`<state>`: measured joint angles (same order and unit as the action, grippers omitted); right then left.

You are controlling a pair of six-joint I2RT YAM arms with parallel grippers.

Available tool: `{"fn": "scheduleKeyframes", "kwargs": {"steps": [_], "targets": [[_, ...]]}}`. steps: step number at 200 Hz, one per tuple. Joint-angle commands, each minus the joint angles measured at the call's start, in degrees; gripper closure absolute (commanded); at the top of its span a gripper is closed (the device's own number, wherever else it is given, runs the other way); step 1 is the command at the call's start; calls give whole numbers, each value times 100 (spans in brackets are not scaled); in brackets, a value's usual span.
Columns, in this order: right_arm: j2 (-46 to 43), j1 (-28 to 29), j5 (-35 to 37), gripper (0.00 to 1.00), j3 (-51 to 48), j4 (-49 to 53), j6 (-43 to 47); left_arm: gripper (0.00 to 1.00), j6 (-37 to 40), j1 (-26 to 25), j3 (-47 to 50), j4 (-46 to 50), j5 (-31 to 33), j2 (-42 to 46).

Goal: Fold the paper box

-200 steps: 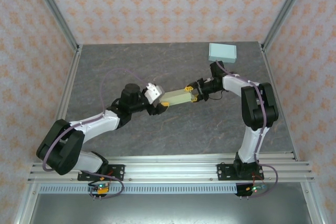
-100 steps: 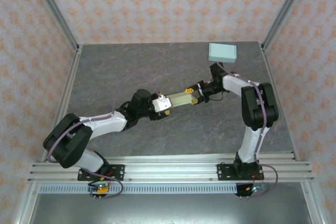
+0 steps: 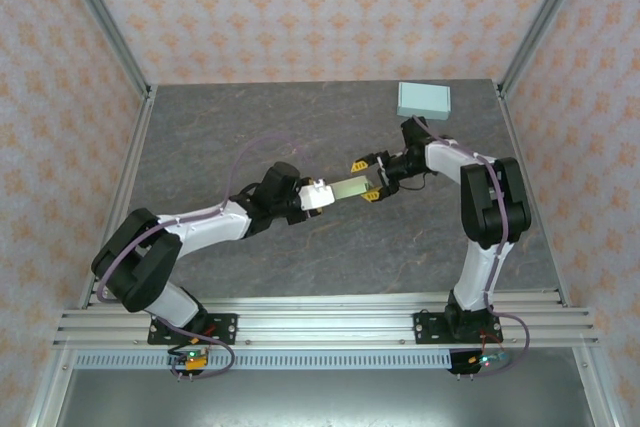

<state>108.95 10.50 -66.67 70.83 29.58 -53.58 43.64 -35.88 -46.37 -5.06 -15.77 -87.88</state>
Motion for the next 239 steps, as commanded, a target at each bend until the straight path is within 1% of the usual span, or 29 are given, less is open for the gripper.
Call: {"fn": "scheduleKeyframes", "kwargs": {"steps": [1, 21, 37, 63, 85, 107, 134, 146, 168, 188, 192, 199, 210, 212, 216, 219, 221, 239], "targets": [[-421, -420, 365, 28, 194, 178, 343, 54, 146, 47, -727, 1373, -418, -288], [-778, -707, 771, 27, 26, -75, 641, 53, 171, 206, -1459, 2438, -1007, -750], [-1051, -760, 1070, 27, -190, -416, 1037, 53, 306, 277, -1899, 2985, -1152, -1059], [-1411, -751, 1671, 27, -499, -426, 1943, 52, 391, 452, -2393, 3385, -1265, -1274], [-1787, -744, 1993, 29, -902, -633, 2681, 48, 515, 593, -2666, 3564, -1397, -1394], [-2199, -629, 2222, 36, -1345, -1021, 3283, 45, 621, 641, -3007, 3928, -1441, -1621], [-2639, -97, 2980, 37, -1642, -1157, 4280, 43, 649, 658, -2976, 3804, -1435, -1559], [-2862, 81, 3232, 37, -1823, -1394, 4666, 42, 622, 662, -2934, 3737, -1404, -1469], [-3231, 279, 3411, 38, -2143, -1923, 5289, 39, 573, 666, -2828, 3597, -1384, -1260], [-3373, 351, 3503, 38, -2181, -1955, 5796, 36, 536, 678, -2736, 3472, -1231, -1066], [-3381, 356, 3484, 38, -2172, -1945, 5870, 35, 540, 683, -2721, 3464, -1214, -1017], [-3367, 371, 3477, 38, -2146, -1926, 5980, 30, 463, 700, -2692, 3415, -1180, -925], [-3313, 387, 3454, 41, -2063, -1861, 6096, 25, 239, 720, -2686, 3327, -1086, -775], [-3297, 388, 3445, 42, -2040, -1843, 6114, 23, 199, 722, -2702, 3332, -1069, -744], [-3264, 406, 3440, 44, -1998, -1812, 6149, 15, 129, 718, -2732, 3362, -1050, -670], [-3245, 408, 3438, 45, -1964, -1788, 6165, 5, 66, 715, -2748, 3395, -1037, -629], [-3230, 426, 3439, 45, -1942, -1776, 6179, 2, 24, 721, -2753, 3401, -1028, -582], [-3064, 565, 3485, 48, -1790, -1685, 6283, 1, -663, 722, -2664, 3298, -919, -161]]}}
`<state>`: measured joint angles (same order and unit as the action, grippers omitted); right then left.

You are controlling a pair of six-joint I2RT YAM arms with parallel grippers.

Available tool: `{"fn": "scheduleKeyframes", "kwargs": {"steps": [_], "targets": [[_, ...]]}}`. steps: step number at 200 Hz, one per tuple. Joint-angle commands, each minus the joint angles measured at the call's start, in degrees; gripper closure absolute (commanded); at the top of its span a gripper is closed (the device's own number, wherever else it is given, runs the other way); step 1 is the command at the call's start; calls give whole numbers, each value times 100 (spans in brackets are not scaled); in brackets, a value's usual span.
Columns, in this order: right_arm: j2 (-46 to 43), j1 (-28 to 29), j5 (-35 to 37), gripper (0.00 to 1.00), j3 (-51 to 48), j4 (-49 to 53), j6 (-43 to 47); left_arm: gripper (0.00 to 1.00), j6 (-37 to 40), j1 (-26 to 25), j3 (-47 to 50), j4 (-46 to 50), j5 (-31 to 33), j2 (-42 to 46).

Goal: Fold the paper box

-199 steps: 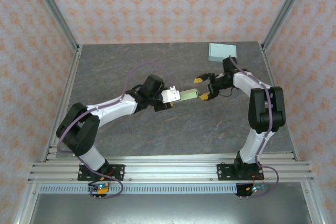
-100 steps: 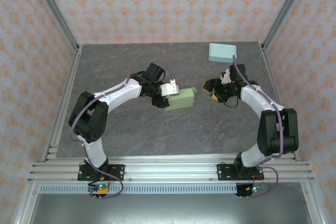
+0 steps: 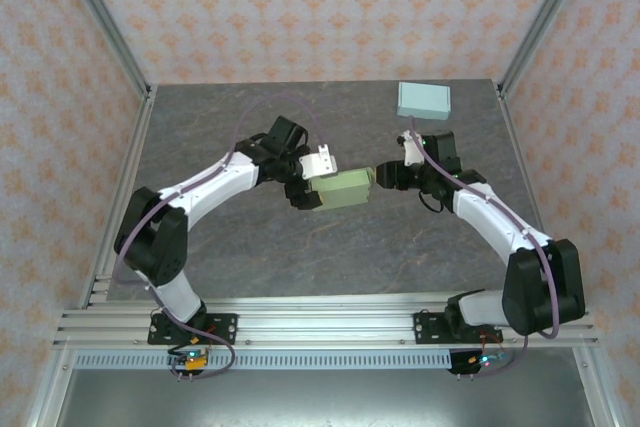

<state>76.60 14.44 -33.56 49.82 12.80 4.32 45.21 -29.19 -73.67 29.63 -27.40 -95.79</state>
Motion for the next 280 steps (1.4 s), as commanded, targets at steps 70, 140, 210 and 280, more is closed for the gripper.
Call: {"fn": "scheduleKeyframes", "kwargs": {"steps": [70, 140, 210, 280], "targets": [[725, 601, 882, 58, 695, 105, 676, 0, -5058, 137, 2347, -2564, 1697, 2163], [850, 635, 1051, 73, 875, 153, 557, 30, -4924, -469, 2299, -2520, 1995, 1814], [750, 1035, 1847, 84, 959, 429, 51, 59, -5481, -834, 1886, -2767, 2486, 1077], [701, 1635, 2924, 91, 934, 491, -1132, 72, -5545, -843, 1360, -2325, 2966, 575]]}}
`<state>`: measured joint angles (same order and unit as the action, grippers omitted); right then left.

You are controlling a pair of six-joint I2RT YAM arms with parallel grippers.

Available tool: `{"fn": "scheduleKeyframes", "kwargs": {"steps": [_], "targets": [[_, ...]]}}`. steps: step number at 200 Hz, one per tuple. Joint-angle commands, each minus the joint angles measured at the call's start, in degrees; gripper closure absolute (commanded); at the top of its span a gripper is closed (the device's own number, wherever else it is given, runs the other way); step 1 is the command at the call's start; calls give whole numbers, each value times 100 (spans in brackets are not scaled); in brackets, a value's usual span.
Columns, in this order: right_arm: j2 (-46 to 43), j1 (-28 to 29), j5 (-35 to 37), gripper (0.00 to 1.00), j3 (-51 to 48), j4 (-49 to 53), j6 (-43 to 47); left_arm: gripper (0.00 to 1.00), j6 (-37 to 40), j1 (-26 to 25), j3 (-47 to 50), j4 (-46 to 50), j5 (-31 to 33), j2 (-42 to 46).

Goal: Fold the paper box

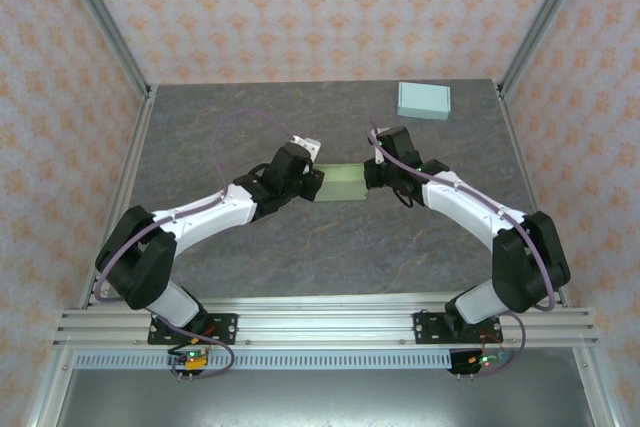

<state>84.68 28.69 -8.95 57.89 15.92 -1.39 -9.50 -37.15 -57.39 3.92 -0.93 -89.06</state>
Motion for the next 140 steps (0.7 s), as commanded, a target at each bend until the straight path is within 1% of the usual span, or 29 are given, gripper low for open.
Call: {"fn": "scheduleKeyframes", "kwargs": {"steps": [1, 12, 44, 62, 87, 122, 128, 140], "targets": [[-104, 218, 481, 91, 136, 190, -576, 72, -76, -47, -280, 252, 320, -105], [-60, 285, 667, 92, 233, 311, -729, 76, -56, -47, -389, 371, 351, -175], [76, 339, 830, 91, 552, 678, -1118, 77, -96, -46, -571, 459, 389, -310], [191, 339, 842, 92, 867, 1046, -1232, 80, -106, -46, -691, 555, 401, -399], [419, 342, 731, 92, 1305, 1524, -1365, 80, -140, -40, -787, 557, 345, -484], [626, 342, 607, 93, 1491, 1762, -1650, 81, -245, -30, -881, 612, 244, -621], [652, 343, 610, 94, 1506, 1780, -1663, 84, -298, -14, -879, 590, 224, -617], [692, 340, 618, 94, 1475, 1774, -1650, 85, -402, 19, -869, 534, 152, -627]]}}
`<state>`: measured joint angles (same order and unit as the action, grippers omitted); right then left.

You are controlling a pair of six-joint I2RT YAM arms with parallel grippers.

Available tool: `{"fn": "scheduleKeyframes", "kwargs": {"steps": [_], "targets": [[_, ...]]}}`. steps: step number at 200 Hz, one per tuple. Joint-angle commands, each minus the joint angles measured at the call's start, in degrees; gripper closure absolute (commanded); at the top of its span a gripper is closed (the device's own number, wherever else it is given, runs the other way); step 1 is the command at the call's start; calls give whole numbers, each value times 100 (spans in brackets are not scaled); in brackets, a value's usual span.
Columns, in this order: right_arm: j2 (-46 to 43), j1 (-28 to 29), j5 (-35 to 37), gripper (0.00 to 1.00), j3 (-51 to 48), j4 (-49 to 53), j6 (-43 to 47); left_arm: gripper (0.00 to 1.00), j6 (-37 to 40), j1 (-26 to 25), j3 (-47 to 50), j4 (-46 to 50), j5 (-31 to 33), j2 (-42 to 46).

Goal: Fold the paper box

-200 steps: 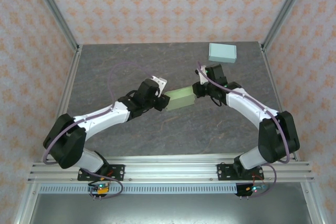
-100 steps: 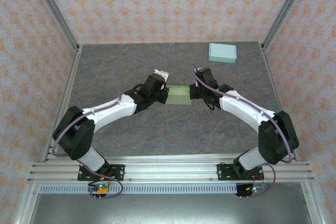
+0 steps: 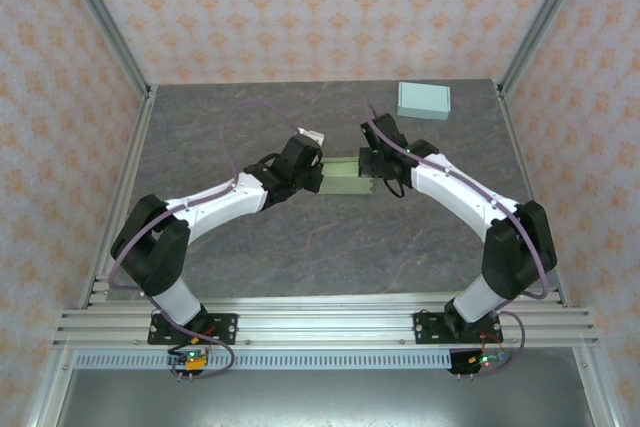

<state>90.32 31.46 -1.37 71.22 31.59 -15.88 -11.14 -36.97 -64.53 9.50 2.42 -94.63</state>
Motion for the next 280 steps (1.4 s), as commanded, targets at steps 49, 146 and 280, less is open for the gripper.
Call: {"fn": "scheduleKeyframes", "kwargs": {"steps": [49, 146, 280], "targets": [[88, 67, -126, 94, -311, -193, -181, 86, -746, 239, -171, -130, -684, -98], [-636, 65, -387, 70, -1166, -1328, -300, 90, -613, 300, 897, -880, -497, 113], [-65, 9, -2693, 20, -927, -1042, 4407, 54, 112, 239, 1398, -1656, -206, 799]]}}
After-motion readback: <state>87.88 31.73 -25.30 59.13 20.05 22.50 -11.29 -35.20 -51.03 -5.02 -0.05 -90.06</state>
